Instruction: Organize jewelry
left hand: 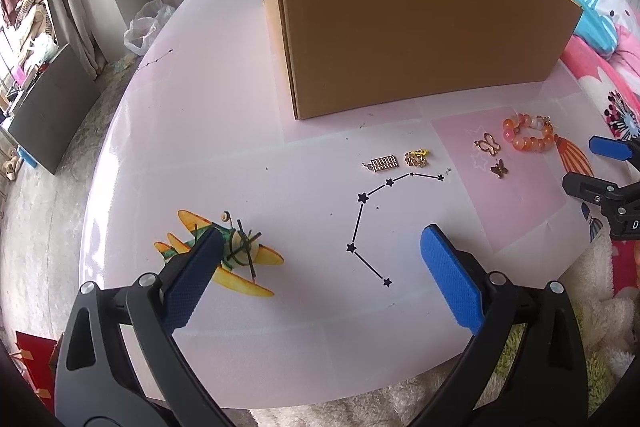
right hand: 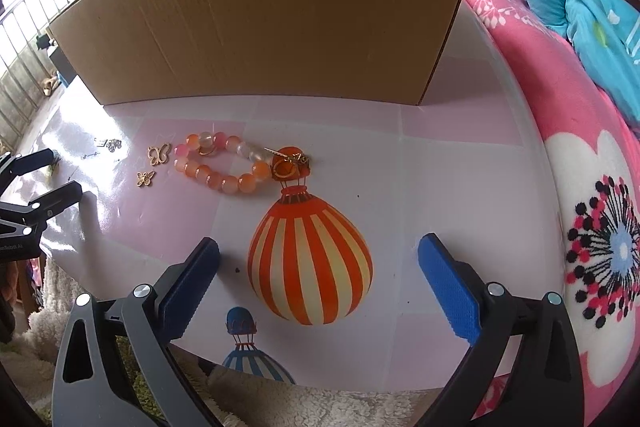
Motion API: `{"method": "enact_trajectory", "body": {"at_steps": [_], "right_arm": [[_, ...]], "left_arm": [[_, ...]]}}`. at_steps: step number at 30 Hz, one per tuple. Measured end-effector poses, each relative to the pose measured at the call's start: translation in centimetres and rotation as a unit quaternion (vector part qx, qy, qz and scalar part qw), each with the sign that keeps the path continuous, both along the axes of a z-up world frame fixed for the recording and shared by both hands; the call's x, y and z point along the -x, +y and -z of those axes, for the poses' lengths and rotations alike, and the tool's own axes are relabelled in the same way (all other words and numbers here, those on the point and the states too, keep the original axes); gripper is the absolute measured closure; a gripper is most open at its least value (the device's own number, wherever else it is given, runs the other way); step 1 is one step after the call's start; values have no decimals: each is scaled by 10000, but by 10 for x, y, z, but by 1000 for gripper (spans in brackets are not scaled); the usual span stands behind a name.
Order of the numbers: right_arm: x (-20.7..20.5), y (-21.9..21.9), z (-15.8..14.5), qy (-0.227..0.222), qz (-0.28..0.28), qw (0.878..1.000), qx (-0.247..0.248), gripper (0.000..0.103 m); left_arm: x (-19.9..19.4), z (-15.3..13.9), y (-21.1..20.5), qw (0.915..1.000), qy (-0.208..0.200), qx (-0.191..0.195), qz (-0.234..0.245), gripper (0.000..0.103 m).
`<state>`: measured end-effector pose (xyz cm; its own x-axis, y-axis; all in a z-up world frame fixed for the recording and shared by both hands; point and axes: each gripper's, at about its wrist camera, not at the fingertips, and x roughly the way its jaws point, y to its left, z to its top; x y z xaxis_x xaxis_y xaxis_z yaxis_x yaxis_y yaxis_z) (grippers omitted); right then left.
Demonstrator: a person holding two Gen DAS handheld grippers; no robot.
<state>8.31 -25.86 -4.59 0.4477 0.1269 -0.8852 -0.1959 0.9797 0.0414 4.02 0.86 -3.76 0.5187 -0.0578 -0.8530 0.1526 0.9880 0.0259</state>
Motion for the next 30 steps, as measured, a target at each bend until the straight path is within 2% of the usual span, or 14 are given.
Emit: {"method": "enact_trajectory", "body": {"at_steps": [14,18,21,30], "right_arm": [[-3,-3,0,-122,65,9998,-111,7],[3,-12,-13,-304,96,9963,-794,6],[10,-11,-21,-493,45,9939,-990,6],[22,32,-30,-448,-821,9815,-1670,7]], "left_arm": [[-5,3,6,10000,-44,74,-4,7],[-8,2,6,10000,-8,64,9,7],[-6,2,6,9999,-56,72,49,7],[1,0,3,9994,-318,101,132,8]]}}
